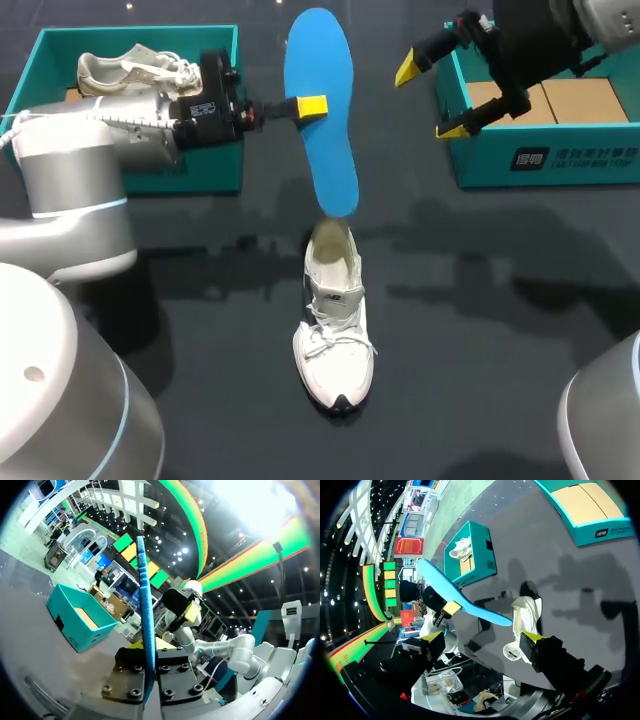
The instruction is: Take the shoe out of the shoebox, open the shoe tongue, remove and reinsert the insole, then place the shoe into the shoebox
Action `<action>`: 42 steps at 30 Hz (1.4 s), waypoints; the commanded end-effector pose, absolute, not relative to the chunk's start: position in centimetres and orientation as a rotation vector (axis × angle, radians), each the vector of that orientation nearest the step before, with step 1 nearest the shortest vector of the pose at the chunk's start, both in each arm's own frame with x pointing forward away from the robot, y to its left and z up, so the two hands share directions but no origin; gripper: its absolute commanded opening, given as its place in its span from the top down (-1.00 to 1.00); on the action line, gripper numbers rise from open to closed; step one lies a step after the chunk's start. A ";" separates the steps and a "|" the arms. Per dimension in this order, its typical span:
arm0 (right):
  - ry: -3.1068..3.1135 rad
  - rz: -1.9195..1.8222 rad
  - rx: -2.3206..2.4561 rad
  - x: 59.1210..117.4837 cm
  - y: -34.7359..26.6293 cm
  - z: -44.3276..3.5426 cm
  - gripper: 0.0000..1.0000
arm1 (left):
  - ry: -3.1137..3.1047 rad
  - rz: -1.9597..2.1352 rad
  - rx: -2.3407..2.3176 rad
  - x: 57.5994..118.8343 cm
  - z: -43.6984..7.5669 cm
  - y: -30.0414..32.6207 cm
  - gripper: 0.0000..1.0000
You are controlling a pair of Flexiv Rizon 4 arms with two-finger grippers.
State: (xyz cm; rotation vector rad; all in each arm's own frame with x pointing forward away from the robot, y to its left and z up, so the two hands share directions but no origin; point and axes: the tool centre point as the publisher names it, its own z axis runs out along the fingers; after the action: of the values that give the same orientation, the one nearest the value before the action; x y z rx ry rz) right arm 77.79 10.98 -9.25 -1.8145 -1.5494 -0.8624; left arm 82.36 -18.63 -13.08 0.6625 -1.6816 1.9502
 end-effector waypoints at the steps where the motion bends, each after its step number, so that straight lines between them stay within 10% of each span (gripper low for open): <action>1: -1.389 -1.073 -1.624 77.3 10.8 -10.0 -1.00 | -1.749 2.038 0.484 82.7 -12.1 -17.9 1.00; 42: -1.284 -1.164 -1.447 77.8 10.6 -10.9 -1.00 | -2.206 2.477 -0.598 82.5 -11.3 -16.9 1.00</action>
State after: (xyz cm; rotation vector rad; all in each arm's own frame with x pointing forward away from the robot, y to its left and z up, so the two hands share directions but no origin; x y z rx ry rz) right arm 77.79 10.47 -10.89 -1.4441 -1.2828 -1.1652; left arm 82.33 -17.00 -11.18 -0.5090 -2.2121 2.4683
